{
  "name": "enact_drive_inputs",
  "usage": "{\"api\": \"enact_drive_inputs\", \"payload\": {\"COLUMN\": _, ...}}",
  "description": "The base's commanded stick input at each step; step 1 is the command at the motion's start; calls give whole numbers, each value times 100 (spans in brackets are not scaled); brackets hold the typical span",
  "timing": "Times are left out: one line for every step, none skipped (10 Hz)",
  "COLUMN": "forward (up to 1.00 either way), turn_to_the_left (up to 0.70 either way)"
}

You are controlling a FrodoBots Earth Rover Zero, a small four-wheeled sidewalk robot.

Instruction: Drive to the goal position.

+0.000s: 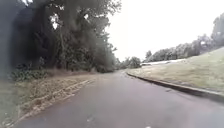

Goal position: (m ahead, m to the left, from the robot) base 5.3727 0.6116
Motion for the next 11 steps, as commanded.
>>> {"api": "enact_drive_inputs", "payload": {"forward": 45, "turn_to_the_left": 0}}
{"api": "enact_drive_inputs", "payload": {"forward": 45, "turn_to_the_left": 0}}
{"api": "enact_drive_inputs", "payload": {"forward": 45, "turn_to_the_left": 0}}
{"api": "enact_drive_inputs", "payload": {"forward": 45, "turn_to_the_left": 0}}
{"api": "enact_drive_inputs", "payload": {"forward": 45, "turn_to_the_left": 0}}
{"api": "enact_drive_inputs", "payload": {"forward": 45, "turn_to_the_left": 0}}
{"api": "enact_drive_inputs", "payload": {"forward": 45, "turn_to_the_left": 0}}
{"api": "enact_drive_inputs", "payload": {"forward": 45, "turn_to_the_left": 0}}
{"api": "enact_drive_inputs", "payload": {"forward": 45, "turn_to_the_left": 0}}
{"api": "enact_drive_inputs", "payload": {"forward": 45, "turn_to_the_left": 0}}
{"api": "enact_drive_inputs", "payload": {"forward": 45, "turn_to_the_left": 0}}
